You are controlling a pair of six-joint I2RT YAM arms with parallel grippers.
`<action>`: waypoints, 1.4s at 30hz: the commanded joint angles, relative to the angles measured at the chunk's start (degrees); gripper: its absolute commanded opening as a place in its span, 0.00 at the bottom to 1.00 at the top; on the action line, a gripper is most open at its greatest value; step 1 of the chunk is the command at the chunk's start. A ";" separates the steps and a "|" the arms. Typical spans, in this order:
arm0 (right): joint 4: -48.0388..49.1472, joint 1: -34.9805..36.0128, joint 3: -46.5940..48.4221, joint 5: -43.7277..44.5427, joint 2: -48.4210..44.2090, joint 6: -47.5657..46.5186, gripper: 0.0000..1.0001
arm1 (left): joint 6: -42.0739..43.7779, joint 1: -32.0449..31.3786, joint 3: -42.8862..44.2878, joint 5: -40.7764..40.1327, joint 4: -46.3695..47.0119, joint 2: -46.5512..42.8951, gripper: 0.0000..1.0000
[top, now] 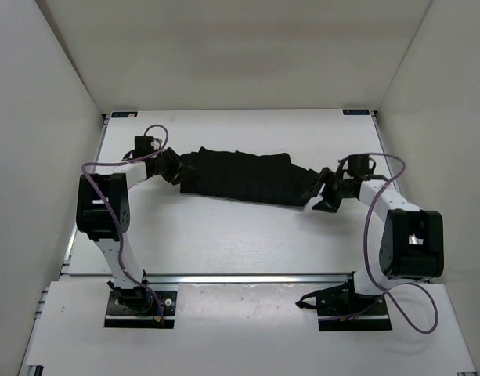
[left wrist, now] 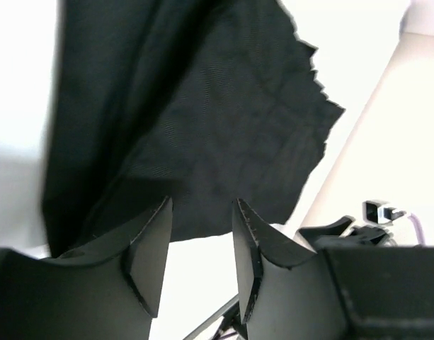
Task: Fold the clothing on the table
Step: Fold the skirt
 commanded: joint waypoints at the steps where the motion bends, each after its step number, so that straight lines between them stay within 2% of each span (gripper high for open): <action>1: 13.43 2.97 -6.08 2.03 -2.96 9.25 0.58 | 6.16 -0.16 -0.22 -3.64 -2.84 -6.55 0.51; 3: 15.98 5.60 -8.01 3.52 -1.38 12.24 0.59 | 8.91 -1.74 -1.18 -12.42 -6.28 -9.53 0.52; 6: 20.72 8.16 -9.41 5.63 0.64 16.89 0.60 | 8.92 -3.76 -5.30 -19.92 -7.02 -12.70 0.55; 8: 23.63 8.95 -10.65 8.35 1.26 19.79 0.60 | 7.17 -4.73 -8.46 -21.34 -5.17 -12.98 0.56; 10: 31.24 9.05 -13.97 9.16 1.26 24.27 0.60 | 5.50 -4.83 -10.05 -21.95 -2.45 -12.45 0.57; 12: 37.06 8.17 -16.44 8.45 2.83 28.49 0.59 | 5.57 -5.96 -10.41 -23.35 -2.52 -10.35 0.54; 14: 38.67 8.16 -16.63 9.32 4.76 30.18 0.60 | 6.01 -7.63 -9.27 -25.46 -5.15 -8.41 0.56; 16: 37.19 8.43 -14.97 10.99 6.96 29.23 0.56 | 6.89 -8.86 -8.48 -27.58 -5.51 -6.57 0.56; 17: 35.79 7.91 -13.57 11.61 8.45 28.61 0.54 | 6.89 -9.04 -8.39 -28.02 -5.60 -6.04 0.53; 18: 35.34 7.64 -12.86 12.05 9.51 27.99 0.42 | 7.07 -9.04 -8.13 -28.89 -5.34 -5.16 0.49; 19: 35.33 7.12 -12.68 11.88 9.96 27.29 0.23 | 7.50 -8.96 -7.69 -28.73 -4.90 -4.28 0.25; 20: 36.03 6.85 -13.02 11.62 10.31 26.59 0.11 | 8.12 -9.04 -7.43 -28.29 -4.55 -3.58 0.00; 21: 36.04 5.80 -13.37 11.27 9.18 26.32 0.01 | 9.60 -9.39 -6.38 -27.50 -5.68 -2.61 0.00; 22: 35.69 4.84 -13.73 11.44 8.73 25.45 0.00 | 10.49 -9.92 -4.80 -27.58 -6.91 -1.91 0.00; 24: 30.36 3.60 -13.21 11.61 6.19 21.67 0.00 | 11.99 -11.06 -3.91 -26.62 -9.11 -1.99 0.00; 27: 23.05 -1.67 -12.41 11.36 0.75 12.71 0.00 | 11.12 -15.53 -7.24 -24.17 -8.51 -6.37 0.00; 29: 13.50 -4.83 -10.14 10.65 -2.16 4.30 0.00 | 9.19 -21.67 -10.40 -23.45 -7.37 -10.93 0.00; 32: 3.02 -9.66 -8.28 10.91 -7.16 -5.11 0.00 | 2.96 -28.88 -19.52 -23.19 -2.11 -16.12 0.00; 34: -0.95 -10.20 -8.63 13.80 -12.42 -9.34 0.00 | -4.32 -33.36 -24.70 -25.37 3.17 -18.41 0.00; 36: -5.60 -10.20 -8.02 15.48 -15.86 -13.92 0.00 | -7.85 -36.11 -27.72 -27.14 7.22 -19.39 0.00; 39: -9.57 -5.21 -3.38 17.33 -18.43 -15.35 0.00 | -9.89 -38.84 -28.95 -28.29 8.63 -19.21 0.00; 42: -10.28 8.20 3.12 18.11 -17.64 -11.24 0.00 | -10.34 -38.23 -29.31 -29.08 10.65 -19.13 0.00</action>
